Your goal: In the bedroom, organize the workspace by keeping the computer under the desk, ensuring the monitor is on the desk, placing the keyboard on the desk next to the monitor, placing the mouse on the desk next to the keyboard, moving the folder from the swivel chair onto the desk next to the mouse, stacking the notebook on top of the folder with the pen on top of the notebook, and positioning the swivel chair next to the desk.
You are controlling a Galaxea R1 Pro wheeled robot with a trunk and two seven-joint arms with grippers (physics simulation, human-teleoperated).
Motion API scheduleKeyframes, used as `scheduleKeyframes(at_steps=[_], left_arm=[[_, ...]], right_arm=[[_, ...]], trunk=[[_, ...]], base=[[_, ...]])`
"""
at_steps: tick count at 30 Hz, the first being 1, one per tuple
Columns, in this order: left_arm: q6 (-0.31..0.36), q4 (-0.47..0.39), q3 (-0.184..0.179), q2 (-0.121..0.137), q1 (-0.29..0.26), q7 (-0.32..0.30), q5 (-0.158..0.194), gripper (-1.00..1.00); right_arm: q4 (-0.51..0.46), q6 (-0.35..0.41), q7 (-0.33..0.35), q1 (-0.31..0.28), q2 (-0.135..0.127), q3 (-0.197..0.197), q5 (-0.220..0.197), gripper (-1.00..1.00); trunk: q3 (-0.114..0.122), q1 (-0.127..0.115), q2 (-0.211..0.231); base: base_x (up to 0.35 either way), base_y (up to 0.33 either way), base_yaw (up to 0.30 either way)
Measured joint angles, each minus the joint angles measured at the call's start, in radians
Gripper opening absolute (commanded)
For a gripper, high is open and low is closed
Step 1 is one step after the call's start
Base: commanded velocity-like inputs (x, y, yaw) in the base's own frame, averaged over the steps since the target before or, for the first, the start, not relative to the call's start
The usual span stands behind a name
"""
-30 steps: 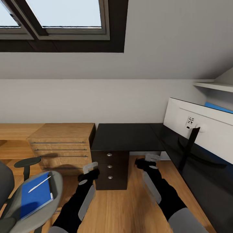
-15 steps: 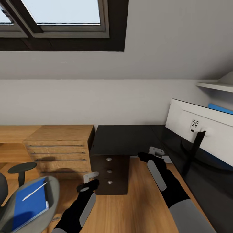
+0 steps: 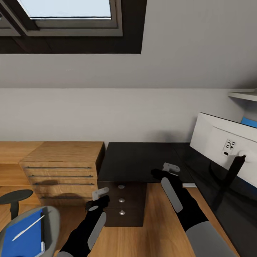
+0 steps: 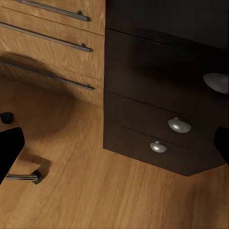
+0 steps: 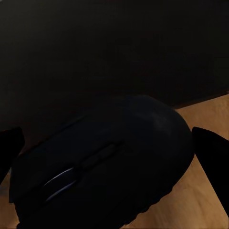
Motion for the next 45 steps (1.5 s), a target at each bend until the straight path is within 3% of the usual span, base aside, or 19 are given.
scheduleKeyframes(at_steps=[2,5,8,20,30,34,37,45], left_arm=[[0.002,-0.012,0.0,0.0,0.0,0.0,0.001,1.0],[0.003,-0.015,0.0,0.001,0.0,0.0,0.001,1.0],[0.002,-0.016,0.0,0.001,0.0,0.0,0.001,1.0],[0.004,-0.015,0.0,0.002,0.0,0.0,0.001,1.0],[0.003,-0.016,0.0,0.002,0.0,0.0,0.002,1.0],[0.005,-0.039,0.0,0.002,0.001,0.0,0.002,1.0],[0.006,-0.06,0.0,0.002,0.011,0.0,0.002,1.0],[0.021,-0.216,-0.001,0.007,0.088,0.0,0.002,1.0]], right_arm=[[0.0,0.0,0.0,0.0,0.02,0.019,0.002,-1.0],[0.0,-0.001,-0.001,0.0,0.021,0.087,0.003,-1.0],[0.0,-0.003,0.0,0.0,0.02,0.111,0.003,-1.0],[0.01,-0.074,-0.002,0.0,0.017,0.117,0.008,-1.0],[0.009,-0.075,0.002,0.0,0.017,0.118,0.007,-1.0],[0.01,-0.075,0.009,0.0,0.004,0.119,0.003,-1.0],[0.012,-0.075,0.04,0.0,-0.002,0.119,0.006,-1.0],[0.124,-0.075,0.228,0.0,-0.028,0.117,0.015,-1.0]], trunk=[[-0.001,0.0,0.0],[-0.002,0.0,0.0],[-0.002,0.0,0.0],[-0.002,0.0,0.0],[-0.003,0.001,0.0],[-0.004,0.0,0.0],[-0.004,0.0,0.0],[-0.004,0.0,0.0]], base=[[0.247,0.0,0.002],[0.235,0.0,0.001],[0.226,0.0,0.0],[0.185,0.0,0.126],[0.013,0.0,0.022],[0.194,0.0,0.0],[0.291,0.0,0.0],[0.319,0.0,0.0]])
